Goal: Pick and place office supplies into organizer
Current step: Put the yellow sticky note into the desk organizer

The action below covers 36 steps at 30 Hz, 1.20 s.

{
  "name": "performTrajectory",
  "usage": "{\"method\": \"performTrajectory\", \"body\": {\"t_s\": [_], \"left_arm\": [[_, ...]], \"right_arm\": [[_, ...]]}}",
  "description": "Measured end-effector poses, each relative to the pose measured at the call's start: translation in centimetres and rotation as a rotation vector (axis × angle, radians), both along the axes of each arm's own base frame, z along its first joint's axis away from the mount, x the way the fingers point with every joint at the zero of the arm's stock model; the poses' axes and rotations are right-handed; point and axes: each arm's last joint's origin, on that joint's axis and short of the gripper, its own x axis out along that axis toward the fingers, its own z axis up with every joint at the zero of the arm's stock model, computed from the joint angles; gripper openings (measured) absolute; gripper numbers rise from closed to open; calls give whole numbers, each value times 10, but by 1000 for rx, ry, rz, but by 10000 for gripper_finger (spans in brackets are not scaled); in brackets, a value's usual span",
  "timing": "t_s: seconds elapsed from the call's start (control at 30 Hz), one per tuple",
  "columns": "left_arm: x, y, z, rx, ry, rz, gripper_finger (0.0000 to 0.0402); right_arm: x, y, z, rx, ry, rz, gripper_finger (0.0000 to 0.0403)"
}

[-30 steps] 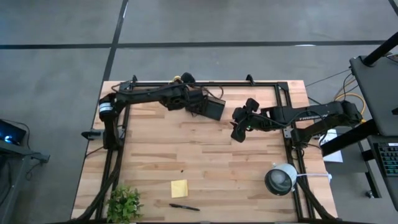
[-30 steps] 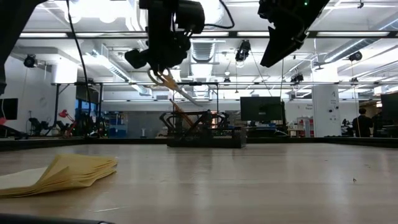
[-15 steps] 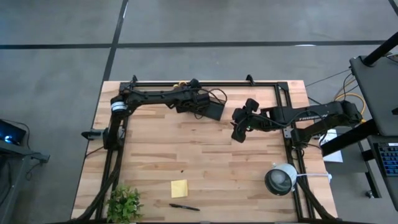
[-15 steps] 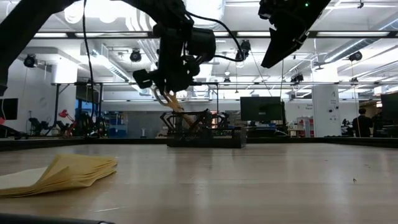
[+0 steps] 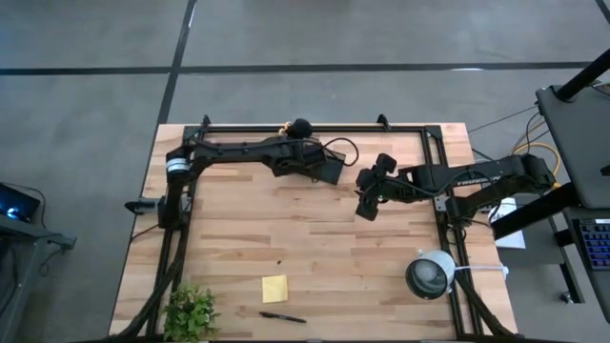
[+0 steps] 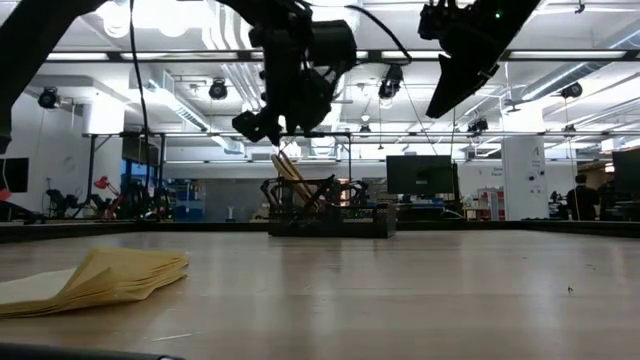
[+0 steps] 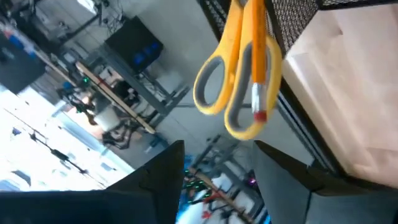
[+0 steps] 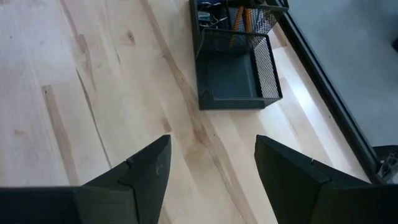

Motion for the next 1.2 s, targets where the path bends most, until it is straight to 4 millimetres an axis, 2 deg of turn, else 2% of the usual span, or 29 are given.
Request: {"method": "performTrajectory", "body": {"t_s": [0.1, 0.3, 0.43, 0.5, 0.6, 0.7, 0.83, 0.93, 1.0, 1.1, 1.2], "left_arm": [[-4, -8, 9, 6, -59, 9, 176], [-5, -5, 12, 12, -77, 18, 178], [-18, -8, 28, 43, -296, 154, 178], [-29, -15, 36, -87, -456, 243, 178], [-43, -34, 40, -500, -629, 448, 177], [-52, -61, 44, -873, -694, 618, 177], [-66, -118, 44, -1011, -633, 523, 177], [-75, -162, 25, -1069, -518, 454, 177], [-80, -188, 11, -1144, -497, 484, 177], [-79, -224, -8, -1316, -539, 601, 177], [-75, -254, -20, -1473, -661, 683, 177]], "right_arm": [[0, 0, 0, -1, 0, 0, 219], [0, 0, -3, -16, 10, 10, 219], [-2, 0, -6, -20, 37, 39, 219], [-3, 1, -10, 25, 49, 69, 219], [-4, 4, -18, 115, 65, 126, 219], [-3, 5, -24, 148, 50, 125, 219], [0, 5, -29, 161, -20, 114, 219], [6, 6, -29, 176, -92, 144, 219], [9, 7, -27, 192, -145, 167, 219], [18, 9, -23, 230, -236, 206, 219], [30, 12, -26, 303, -296, 262, 219]]}}
